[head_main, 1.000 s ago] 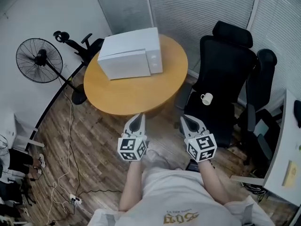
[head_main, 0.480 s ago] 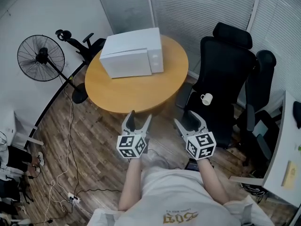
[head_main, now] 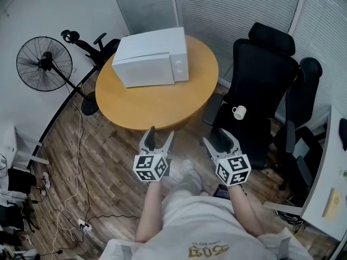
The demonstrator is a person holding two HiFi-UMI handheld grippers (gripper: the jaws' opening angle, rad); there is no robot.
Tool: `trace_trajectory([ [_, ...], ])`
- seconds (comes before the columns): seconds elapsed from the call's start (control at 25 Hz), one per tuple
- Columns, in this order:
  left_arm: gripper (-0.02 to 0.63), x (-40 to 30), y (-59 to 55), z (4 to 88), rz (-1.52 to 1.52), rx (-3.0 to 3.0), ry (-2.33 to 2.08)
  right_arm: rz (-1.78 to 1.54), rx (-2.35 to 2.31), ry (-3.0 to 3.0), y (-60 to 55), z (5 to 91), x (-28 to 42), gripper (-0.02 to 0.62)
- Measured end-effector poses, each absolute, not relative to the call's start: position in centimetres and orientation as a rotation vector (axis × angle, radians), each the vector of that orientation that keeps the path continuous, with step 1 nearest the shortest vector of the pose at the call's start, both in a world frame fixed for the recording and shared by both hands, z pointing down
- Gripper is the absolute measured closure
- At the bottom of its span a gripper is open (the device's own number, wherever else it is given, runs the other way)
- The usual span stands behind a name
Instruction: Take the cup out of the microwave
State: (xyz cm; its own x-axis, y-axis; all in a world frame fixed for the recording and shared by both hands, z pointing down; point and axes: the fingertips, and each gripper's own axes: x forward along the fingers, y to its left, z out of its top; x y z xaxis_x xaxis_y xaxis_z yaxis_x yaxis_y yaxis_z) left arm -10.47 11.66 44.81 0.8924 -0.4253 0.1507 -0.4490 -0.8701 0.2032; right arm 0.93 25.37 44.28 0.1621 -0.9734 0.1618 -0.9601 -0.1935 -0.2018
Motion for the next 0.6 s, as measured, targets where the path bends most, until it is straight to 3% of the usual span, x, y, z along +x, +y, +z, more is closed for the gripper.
trace_trajectory([
  [0.6,0.267,2.6,-2.5,46.2,0.217,2.841,-0.592,-0.471,-2.435,1.921,12.6,46.2,13.5,0.322],
])
